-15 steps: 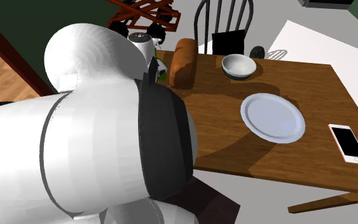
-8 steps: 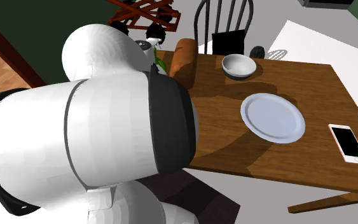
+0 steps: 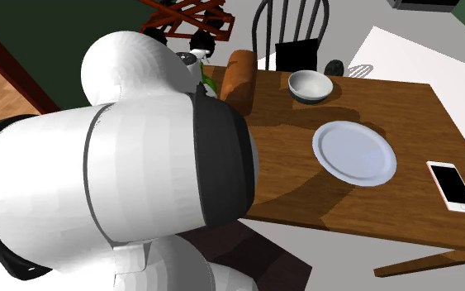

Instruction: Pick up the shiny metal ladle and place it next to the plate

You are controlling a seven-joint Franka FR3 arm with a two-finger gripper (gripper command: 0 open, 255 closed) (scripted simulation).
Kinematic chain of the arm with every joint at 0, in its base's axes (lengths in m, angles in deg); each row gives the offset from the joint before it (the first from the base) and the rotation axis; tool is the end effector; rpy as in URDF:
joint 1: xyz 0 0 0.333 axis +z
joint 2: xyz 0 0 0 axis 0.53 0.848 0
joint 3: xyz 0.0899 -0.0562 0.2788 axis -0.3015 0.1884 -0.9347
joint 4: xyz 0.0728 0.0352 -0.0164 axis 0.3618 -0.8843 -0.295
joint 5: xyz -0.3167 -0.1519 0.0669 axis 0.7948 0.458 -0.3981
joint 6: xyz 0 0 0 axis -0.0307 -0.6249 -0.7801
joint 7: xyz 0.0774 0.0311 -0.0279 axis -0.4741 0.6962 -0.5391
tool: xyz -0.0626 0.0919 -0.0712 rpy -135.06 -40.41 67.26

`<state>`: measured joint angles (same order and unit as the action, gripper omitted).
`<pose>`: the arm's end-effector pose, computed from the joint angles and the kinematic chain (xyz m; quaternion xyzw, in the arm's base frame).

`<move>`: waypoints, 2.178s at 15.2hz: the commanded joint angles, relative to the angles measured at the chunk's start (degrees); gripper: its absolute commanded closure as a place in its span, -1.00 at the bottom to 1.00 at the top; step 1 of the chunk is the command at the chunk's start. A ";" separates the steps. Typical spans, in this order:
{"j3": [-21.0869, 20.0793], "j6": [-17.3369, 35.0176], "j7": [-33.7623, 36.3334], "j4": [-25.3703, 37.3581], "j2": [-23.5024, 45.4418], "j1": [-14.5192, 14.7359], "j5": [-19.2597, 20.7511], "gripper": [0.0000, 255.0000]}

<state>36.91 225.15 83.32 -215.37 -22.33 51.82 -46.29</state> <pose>0.3718 0.3015 0.3179 -0.9774 -0.1981 -0.0460 0.0583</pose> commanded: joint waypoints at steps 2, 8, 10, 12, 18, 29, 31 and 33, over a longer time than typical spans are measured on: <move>-0.14 -0.03 0.07 0.04 0.14 0.11 0.00 1.00; -0.09 -0.81 -0.11 0.21 -0.49 0.10 -0.24 1.00; -0.03 -2.46 -0.30 0.75 -1.63 0.09 -0.59 1.00; 0.05 -4.10 -0.45 1.34 -2.71 0.09 -0.90 1.00; 0.35 -9.00 -0.77 3.40 -5.64 0.08 -1.58 1.00; 1.85 -17.14 -2.37 7.82 -9.29 -0.58 -2.10 1.00; 3.63 -17.43 -5.28 8.13 -8.96 -1.78 -2.03 1.00; 5.35 -17.75 -8.12 8.71 -8.39 -3.00 -1.90 1.00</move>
<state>41.26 207.88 76.88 -207.09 -30.86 49.51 -48.27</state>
